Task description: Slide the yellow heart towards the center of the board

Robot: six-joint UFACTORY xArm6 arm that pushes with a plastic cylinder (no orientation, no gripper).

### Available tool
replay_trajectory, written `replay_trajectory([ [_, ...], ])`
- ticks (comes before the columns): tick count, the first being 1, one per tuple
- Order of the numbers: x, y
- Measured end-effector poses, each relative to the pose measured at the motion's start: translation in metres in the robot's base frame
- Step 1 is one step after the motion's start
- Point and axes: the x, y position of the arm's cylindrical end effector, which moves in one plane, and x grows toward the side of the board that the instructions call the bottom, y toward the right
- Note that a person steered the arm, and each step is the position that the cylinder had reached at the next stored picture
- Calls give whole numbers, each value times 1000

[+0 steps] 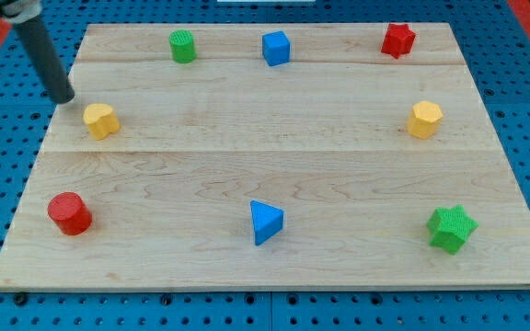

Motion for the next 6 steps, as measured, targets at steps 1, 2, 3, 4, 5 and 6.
replay_trajectory([
  [1, 23, 0],
  [2, 23, 2],
  [3, 29, 31],
  [4, 29, 32],
  [5, 29, 47],
  [6, 29, 51],
])
